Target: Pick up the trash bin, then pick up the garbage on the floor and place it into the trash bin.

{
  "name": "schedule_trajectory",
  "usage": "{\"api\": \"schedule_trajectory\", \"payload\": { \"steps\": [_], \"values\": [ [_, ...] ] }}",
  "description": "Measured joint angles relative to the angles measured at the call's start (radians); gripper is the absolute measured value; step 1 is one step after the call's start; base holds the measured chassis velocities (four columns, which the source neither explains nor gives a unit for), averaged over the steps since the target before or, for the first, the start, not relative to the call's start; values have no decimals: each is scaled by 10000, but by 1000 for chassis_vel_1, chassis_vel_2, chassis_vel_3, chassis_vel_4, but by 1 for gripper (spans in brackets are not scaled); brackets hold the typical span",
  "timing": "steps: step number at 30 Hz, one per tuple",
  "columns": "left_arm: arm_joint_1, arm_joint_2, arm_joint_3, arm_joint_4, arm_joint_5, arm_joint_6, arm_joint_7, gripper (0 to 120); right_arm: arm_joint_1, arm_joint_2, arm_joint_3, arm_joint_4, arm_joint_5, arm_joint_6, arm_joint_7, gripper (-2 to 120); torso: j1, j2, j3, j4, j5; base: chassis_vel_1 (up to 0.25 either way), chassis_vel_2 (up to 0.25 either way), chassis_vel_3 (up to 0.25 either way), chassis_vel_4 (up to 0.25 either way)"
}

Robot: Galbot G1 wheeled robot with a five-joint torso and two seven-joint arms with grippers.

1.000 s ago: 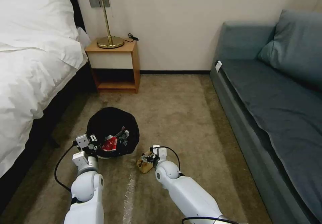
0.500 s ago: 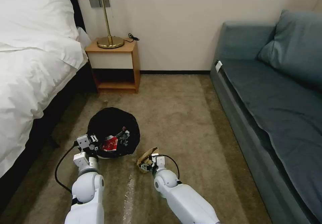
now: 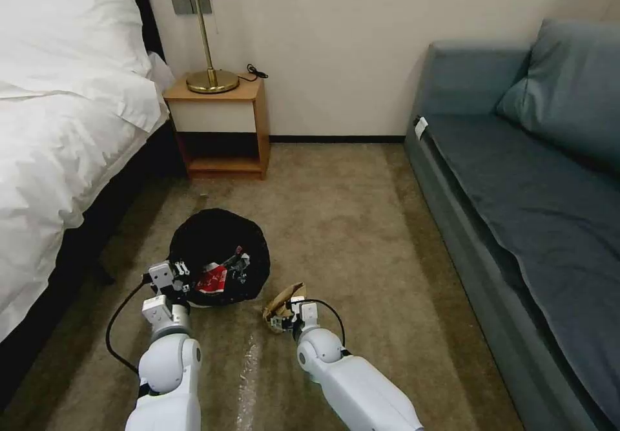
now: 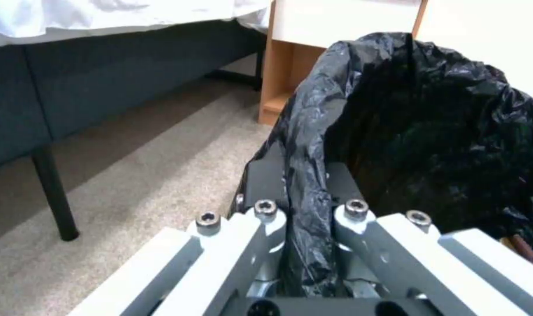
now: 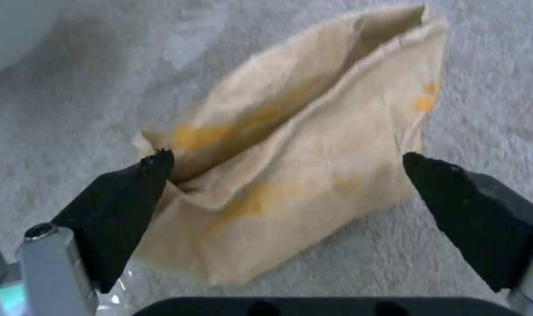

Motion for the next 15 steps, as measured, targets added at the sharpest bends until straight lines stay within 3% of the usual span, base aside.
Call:
{"api": "schedule_trajectory", "payload": {
  "steps": [8,15],
  "values": [
    [27,3,-31,-3,0,-32,0,4,153,-3,-122,326,112,-1,64,100,1,0,0,-1,-1,0,0,0,0],
    [93,4,-46,-97,59,-45,3,4,479,412,-13,-325,-158,303,-60,100,0,0,0,2,0,0,0,0,0]
  ]
}}
